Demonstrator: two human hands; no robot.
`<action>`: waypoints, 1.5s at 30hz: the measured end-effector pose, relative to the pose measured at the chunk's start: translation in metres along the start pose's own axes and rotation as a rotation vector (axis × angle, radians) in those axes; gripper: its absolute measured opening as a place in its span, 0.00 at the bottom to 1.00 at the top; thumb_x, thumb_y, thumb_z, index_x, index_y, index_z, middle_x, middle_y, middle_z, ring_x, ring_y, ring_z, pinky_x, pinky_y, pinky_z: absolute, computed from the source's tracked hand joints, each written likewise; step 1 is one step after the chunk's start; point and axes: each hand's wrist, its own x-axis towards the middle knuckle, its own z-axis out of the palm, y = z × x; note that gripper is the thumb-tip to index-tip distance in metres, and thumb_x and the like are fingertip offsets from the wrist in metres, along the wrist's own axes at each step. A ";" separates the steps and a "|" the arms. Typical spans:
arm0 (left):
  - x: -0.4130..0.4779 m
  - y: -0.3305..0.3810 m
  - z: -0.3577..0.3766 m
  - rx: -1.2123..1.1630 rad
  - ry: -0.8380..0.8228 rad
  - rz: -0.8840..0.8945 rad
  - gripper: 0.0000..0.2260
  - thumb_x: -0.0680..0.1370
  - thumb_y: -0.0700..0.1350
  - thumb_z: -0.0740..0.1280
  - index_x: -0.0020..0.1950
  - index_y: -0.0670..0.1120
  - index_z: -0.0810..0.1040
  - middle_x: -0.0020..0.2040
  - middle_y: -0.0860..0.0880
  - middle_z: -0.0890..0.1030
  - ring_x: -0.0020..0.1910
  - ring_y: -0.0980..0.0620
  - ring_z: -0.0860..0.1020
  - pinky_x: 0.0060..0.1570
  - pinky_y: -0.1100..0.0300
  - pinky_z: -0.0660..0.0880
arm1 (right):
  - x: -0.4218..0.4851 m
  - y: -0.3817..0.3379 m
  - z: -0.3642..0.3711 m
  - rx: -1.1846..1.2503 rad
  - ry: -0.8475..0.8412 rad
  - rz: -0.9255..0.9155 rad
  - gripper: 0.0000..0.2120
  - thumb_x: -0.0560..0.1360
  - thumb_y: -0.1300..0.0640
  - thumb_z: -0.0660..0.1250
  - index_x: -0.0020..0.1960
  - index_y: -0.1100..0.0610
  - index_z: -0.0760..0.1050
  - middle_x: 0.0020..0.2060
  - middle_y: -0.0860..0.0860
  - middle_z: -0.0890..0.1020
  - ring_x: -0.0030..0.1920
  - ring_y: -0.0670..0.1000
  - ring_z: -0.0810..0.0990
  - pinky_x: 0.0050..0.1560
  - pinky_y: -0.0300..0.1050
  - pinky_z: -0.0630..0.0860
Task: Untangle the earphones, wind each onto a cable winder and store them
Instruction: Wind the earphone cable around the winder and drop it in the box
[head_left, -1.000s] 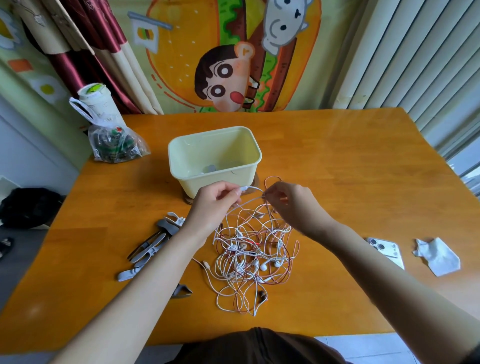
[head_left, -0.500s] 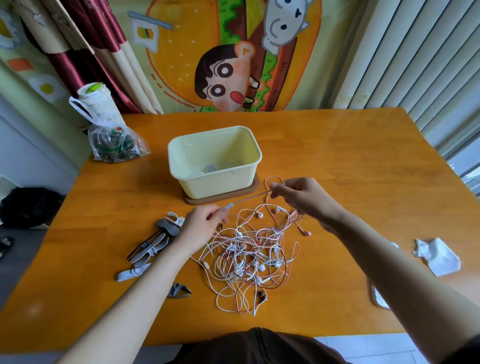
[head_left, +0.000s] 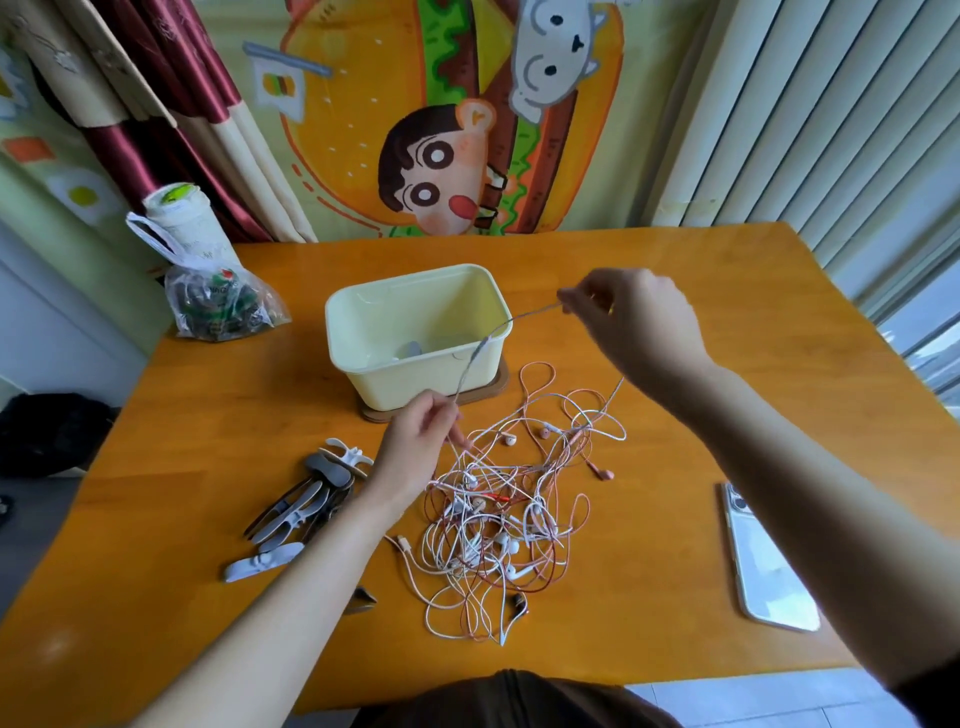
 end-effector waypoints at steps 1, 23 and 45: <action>-0.001 0.010 0.001 -0.066 0.039 0.061 0.09 0.81 0.38 0.59 0.42 0.45 0.74 0.29 0.52 0.76 0.36 0.51 0.80 0.48 0.61 0.76 | -0.002 0.001 0.004 -0.108 -0.070 0.001 0.13 0.78 0.47 0.63 0.45 0.55 0.80 0.33 0.50 0.78 0.35 0.52 0.75 0.32 0.41 0.64; 0.003 -0.007 -0.005 0.350 -0.293 0.006 0.12 0.84 0.42 0.55 0.42 0.51 0.72 0.34 0.49 0.70 0.36 0.51 0.70 0.41 0.57 0.66 | -0.027 0.006 0.030 0.224 -0.325 -0.051 0.14 0.80 0.62 0.58 0.41 0.54 0.78 0.28 0.43 0.76 0.31 0.46 0.76 0.33 0.30 0.68; -0.002 0.040 0.004 0.361 -0.044 0.306 0.08 0.81 0.38 0.61 0.46 0.46 0.77 0.38 0.51 0.80 0.40 0.54 0.78 0.39 0.72 0.69 | -0.049 -0.013 0.047 0.280 -0.404 -0.145 0.09 0.79 0.59 0.61 0.44 0.58 0.78 0.30 0.44 0.78 0.28 0.41 0.77 0.35 0.38 0.72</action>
